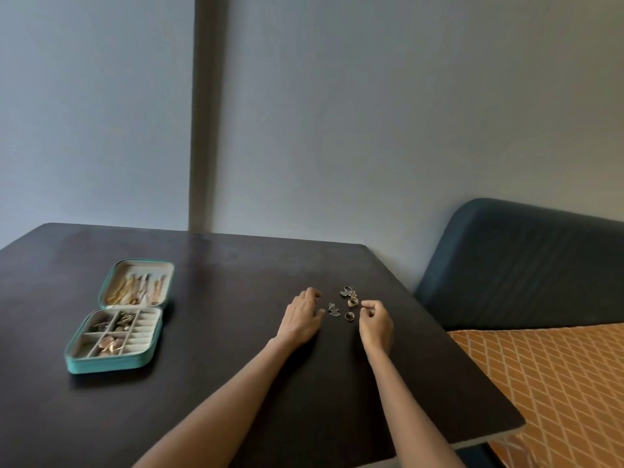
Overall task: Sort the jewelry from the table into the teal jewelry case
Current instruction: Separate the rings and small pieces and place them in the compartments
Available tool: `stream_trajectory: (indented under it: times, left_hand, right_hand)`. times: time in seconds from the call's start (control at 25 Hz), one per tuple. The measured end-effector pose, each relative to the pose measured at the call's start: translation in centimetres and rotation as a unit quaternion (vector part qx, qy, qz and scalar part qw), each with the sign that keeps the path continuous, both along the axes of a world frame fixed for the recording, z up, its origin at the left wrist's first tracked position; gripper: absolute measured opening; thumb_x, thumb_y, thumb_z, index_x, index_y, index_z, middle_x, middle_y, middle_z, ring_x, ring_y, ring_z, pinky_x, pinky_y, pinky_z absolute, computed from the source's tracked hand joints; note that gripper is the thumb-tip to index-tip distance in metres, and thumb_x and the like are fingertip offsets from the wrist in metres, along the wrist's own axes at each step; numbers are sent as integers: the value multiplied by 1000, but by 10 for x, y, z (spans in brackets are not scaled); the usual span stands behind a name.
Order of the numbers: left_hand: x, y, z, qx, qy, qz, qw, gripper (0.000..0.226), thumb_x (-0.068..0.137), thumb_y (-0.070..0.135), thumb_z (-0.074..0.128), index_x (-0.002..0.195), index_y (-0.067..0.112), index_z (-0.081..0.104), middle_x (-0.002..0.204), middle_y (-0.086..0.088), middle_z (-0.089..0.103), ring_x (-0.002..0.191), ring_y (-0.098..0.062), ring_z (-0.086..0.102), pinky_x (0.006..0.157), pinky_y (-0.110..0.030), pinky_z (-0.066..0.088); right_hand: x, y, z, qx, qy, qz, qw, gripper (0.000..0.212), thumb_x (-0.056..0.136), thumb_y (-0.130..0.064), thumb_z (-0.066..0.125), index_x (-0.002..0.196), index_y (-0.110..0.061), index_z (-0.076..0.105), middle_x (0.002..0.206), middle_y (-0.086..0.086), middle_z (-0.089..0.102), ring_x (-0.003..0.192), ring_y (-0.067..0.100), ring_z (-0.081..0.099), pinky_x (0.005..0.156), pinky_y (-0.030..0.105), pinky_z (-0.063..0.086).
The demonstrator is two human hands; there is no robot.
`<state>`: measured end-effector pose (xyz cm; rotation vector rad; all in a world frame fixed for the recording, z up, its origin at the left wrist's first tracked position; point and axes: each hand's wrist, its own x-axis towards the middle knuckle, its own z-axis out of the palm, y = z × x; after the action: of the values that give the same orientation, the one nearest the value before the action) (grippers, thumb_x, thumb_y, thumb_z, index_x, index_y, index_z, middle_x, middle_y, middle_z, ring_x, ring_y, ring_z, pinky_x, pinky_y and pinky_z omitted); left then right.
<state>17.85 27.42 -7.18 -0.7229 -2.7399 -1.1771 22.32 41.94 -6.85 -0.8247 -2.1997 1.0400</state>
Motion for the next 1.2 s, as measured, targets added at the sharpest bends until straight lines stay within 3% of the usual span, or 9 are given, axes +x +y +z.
stream_trajectory:
  times: [0.16, 0.44, 0.64, 0.8, 0.88, 1.04, 1.2]
  left_hand:
    - [-24, 16, 0, 5, -27, -24, 999, 37, 93, 21, 49, 127, 10, 40, 133, -10, 47, 123, -25, 46, 103, -35, 36]
    - [-54, 42, -6, -3, 11, -21, 1000, 35, 94, 21, 43, 129, 16, 43, 129, -6, 49, 123, -23, 41, 100, -36, 38]
    - [-64, 46, -6, 52, 14, -20, 998, 30, 93, 16, 43, 121, 16, 54, 119, -5, 54, 115, -19, 48, 98, -31, 39]
    - [-63, 40, -5, 167, -9, -14, 986, 24, 92, 9, 49, 108, 13, 66, 104, -3, 58, 94, -16, 58, 88, -22, 44]
    - [-61, 37, -2, 220, -33, -7, 975, 23, 92, 10, 51, 107, 12, 68, 102, 0, 63, 91, -12, 58, 82, -16, 43]
    - [-58, 32, 1, 272, -82, -33, 958, 22, 93, 13, 54, 110, 16, 68, 94, -1, 73, 89, -13, 66, 87, -32, 54]
    - [-59, 32, -1, 254, -79, -71, 961, 29, 83, 19, 69, 112, 22, 68, 95, -1, 71, 87, -12, 65, 84, -29, 56]
  right_hand:
    - [-24, 22, 1, 13, -7, 18, 1000, 21, 92, -16, 51, 110, -16, 62, 110, 6, 66, 102, 24, 60, 80, 31, 45]
    - [-62, 41, -5, 98, -75, 65, 990, 29, 87, -38, 58, 113, -29, 66, 105, 0, 64, 105, 20, 57, 82, 31, 46]
    - [-69, 44, -7, 111, -53, 69, 990, 15, 86, -34, 62, 94, -28, 73, 100, -2, 63, 100, 20, 59, 70, 27, 42]
    - [-68, 45, -9, 15, 86, 144, 986, 7, 84, -24, 67, 84, -29, 73, 89, -9, 68, 92, 15, 64, 78, 36, 52]
    - [-61, 42, -5, -63, 139, 188, 970, 11, 84, -18, 69, 82, -29, 72, 87, -8, 71, 88, 13, 67, 81, 33, 55]
    - [-53, 32, 2, -148, 153, 237, 948, 13, 83, -10, 69, 87, -22, 73, 89, -4, 73, 86, 9, 68, 73, 15, 52]
    - [-46, 28, 7, -207, 190, 244, 928, 13, 84, -6, 66, 96, -8, 71, 89, 0, 72, 78, 1, 67, 69, 11, 51]
